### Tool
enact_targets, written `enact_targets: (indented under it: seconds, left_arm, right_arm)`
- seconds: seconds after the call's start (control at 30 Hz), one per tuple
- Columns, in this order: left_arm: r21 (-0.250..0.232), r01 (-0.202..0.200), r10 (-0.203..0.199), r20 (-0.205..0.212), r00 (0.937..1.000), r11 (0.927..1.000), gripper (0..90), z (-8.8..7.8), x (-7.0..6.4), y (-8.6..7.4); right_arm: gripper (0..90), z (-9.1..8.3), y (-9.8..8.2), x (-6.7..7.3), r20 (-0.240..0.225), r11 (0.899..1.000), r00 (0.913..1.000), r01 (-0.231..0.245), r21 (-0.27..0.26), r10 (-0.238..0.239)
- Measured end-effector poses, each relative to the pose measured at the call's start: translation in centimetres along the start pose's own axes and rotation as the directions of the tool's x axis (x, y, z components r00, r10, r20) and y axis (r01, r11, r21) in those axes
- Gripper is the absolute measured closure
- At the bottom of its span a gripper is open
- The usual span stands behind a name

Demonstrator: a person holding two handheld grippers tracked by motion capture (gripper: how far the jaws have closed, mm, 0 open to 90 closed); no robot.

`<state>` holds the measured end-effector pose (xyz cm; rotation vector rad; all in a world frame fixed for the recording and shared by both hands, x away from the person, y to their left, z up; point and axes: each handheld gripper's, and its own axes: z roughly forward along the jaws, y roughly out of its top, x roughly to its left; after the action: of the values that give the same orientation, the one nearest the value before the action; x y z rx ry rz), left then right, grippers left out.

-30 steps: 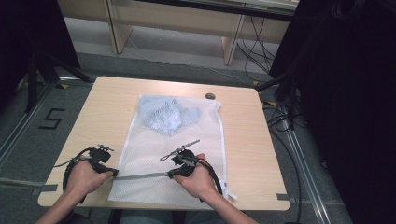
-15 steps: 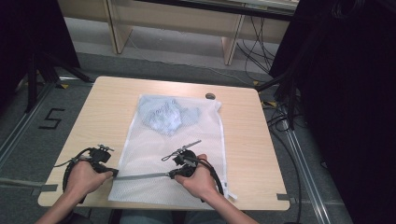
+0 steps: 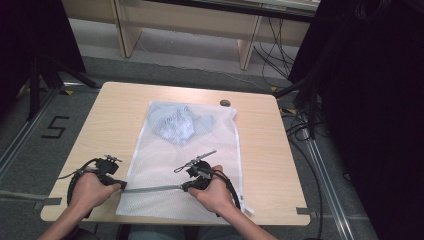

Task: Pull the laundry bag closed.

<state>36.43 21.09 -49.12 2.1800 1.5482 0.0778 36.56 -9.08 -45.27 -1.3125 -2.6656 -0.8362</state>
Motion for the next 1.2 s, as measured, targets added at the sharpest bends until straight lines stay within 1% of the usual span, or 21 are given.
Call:
enact_targets:
  seconds: [0.03, 0.07, 0.1, 0.13, 0.23, 0.27, 0.3, 0.33, 0.37, 0.4, 0.43, 0.47, 0.53, 0.6, 0.83, 1.03, 1.07, 1.1, 1.13, 1.17, 1.2]
  left_arm:
    - [0.0, 0.0, 0.0, 0.003, 1.0, 1.0, 90.0, 0.02, 0.02, 0.01]
    - [0.0, 0.0, 0.0, 0.006, 1.0, 1.0, 90.0, 0.03, 0.04, 0.01]
    - [0.0, -0.001, 0.001, 0.0, 1.0, 1.0, 90.0, 0.0, 0.0, 0.01]
    - [0.0, 0.001, -0.001, 0.001, 1.0, 1.0, 90.0, 0.0, 0.0, 0.0]
    - [0.0, -0.001, 0.001, 0.006, 1.0, 1.0, 90.0, 0.03, 0.05, 0.01]
    - [0.0, 0.0, 0.0, 0.005, 1.0, 1.0, 90.0, 0.02, 0.02, 0.0]
    - [-0.001, 0.0, 0.0, 0.0, 1.0, 1.0, 90.0, 0.0, 0.0, 0.0]
    - [0.0, 0.001, -0.001, 0.001, 1.0, 1.0, 90.0, 0.0, 0.0, 0.0]
    - [0.0, -0.001, 0.001, 0.004, 1.0, 1.0, 90.0, 0.02, 0.03, 0.0]
    - [0.0, 0.001, -0.001, 0.007, 1.0, 1.0, 90.0, 0.03, 0.04, 0.0]
    - [0.0, 0.001, -0.001, 0.006, 1.0, 1.0, 90.0, 0.03, 0.04, 0.0]
    - [0.0, 0.001, -0.001, 0.006, 1.0, 1.0, 90.0, 0.03, 0.03, 0.0]
    - [0.0, 0.0, 0.0, 0.007, 1.0, 1.0, 90.0, 0.03, 0.04, 0.0]
    - [-0.002, -0.002, 0.002, 0.0, 1.0, 1.0, 90.0, 0.01, 0.0, 0.0]
    - [0.0, 0.001, -0.001, 0.003, 1.0, 1.0, 90.0, 0.01, 0.01, 0.0]
    - [0.0, -0.001, 0.001, 0.007, 1.0, 1.0, 90.0, 0.02, 0.03, -0.01]
    - [-0.008, 0.0, 0.0, 0.003, 1.0, 1.0, 90.0, 0.05, -0.01, -0.03]
    - [-0.005, -0.001, 0.001, 0.004, 1.0, 1.0, 90.0, 0.04, 0.0, -0.01]
    - [-0.004, -0.002, 0.002, 0.005, 1.0, 1.0, 90.0, 0.03, -0.01, 0.0]
    - [-0.004, -0.025, 0.025, 0.002, 0.9997, 0.9997, 90.0, 0.03, 0.12, 0.04]
    - [-0.005, -0.037, 0.037, 0.001, 0.9993, 0.9993, 90.0, 0.02, 0.2, 0.06]
  right_arm:
    - [87.2, 0.04, -0.01, -0.1, -0.002, 1.0, 0.9999, 0.017, -0.01, -0.017]
    - [87.2, 0.05, -0.02, -0.1, -0.002, 1.0, 0.9999, 0.014, -0.008, -0.014]
    - [87.2, 0.03, -0.03, -0.04, -0.002, 1.0, 1.0, 0.004, -0.002, -0.004]
    - [87.2, 0.06, -0.03, -0.11, -0.001, 1.0, 0.9999, 0.017, -0.009, -0.017]
    - [87.2, 0.02, -0.06, -0.2, 0.007, 1.0, 0.9998, 0.017, -0.014, -0.016]
    - [87.2, -0.04, -0.07, -0.09, 0.004, 1.0, 1.0, 0.001, -0.001, -0.001]
    - [87.2, -0.01, -0.07, -0.15, 0.008, 1.0, 0.9998, 0.017, -0.008, -0.017]
    - [87.2, -0.01, -0.09, -0.22, 0.012, 1.0, 0.9997, 0.021, -0.014, -0.021]
    - [87.2, -0.05, -0.11, -0.19, 0.01, 1.0, 0.9999, 0.002, -0.004, -0.002]
    - [87.2, -0.03, -0.12, -0.26, 0.004, 1.0, 0.9999, 0.011, -0.009, -0.011]
    - [87.2, -0.02, -0.14, -0.29, 0.012, 1.0, 0.9998, 0.017, -0.01, -0.017]
    - [87.2, -0.03, -0.17, -0.3, 0.005, 1.0, 0.9999, 0.012, -0.007, -0.012]
    - [87.2, -0.08, -0.23, -0.39, 0.009, 1.0, 0.9998, 0.02, -0.009, -0.019]
    - [87.2, -0.12, -0.28, -0.45, 0.002, 1.0, 1.0, 0.003, -0.008, -0.003]
    - [87.2, -0.19, -0.26, -0.55, 0.004, 1.0, 0.9999, 0.01, -0.015, -0.01]
    - [87.2, -0.21, -0.34, -0.56, 0.007, 1.0, 1.0, -0.001, -0.004, 0.001]
    - [87.2, -0.2, -0.37, -0.72, -0.002, 1.0, 1.0, 0.001, -0.004, -0.001]
    - [87.2, -0.25, -0.39, -0.68, 0.0, 1.0, 1.0, -0.009, 0.0, 0.009]
    - [87.2, -0.22, -0.39, -0.72, 0.005, 1.0, 1.0, 0.003, -0.004, -0.003]
    - [87.2, -0.23, -0.39, -0.7, 0.002, 1.0, 1.0, -0.003, -0.004, 0.003]
    - [87.2, -0.2, -0.36, -0.88, 0.001, 1.0, 0.9998, 0.019, -0.011, -0.019]
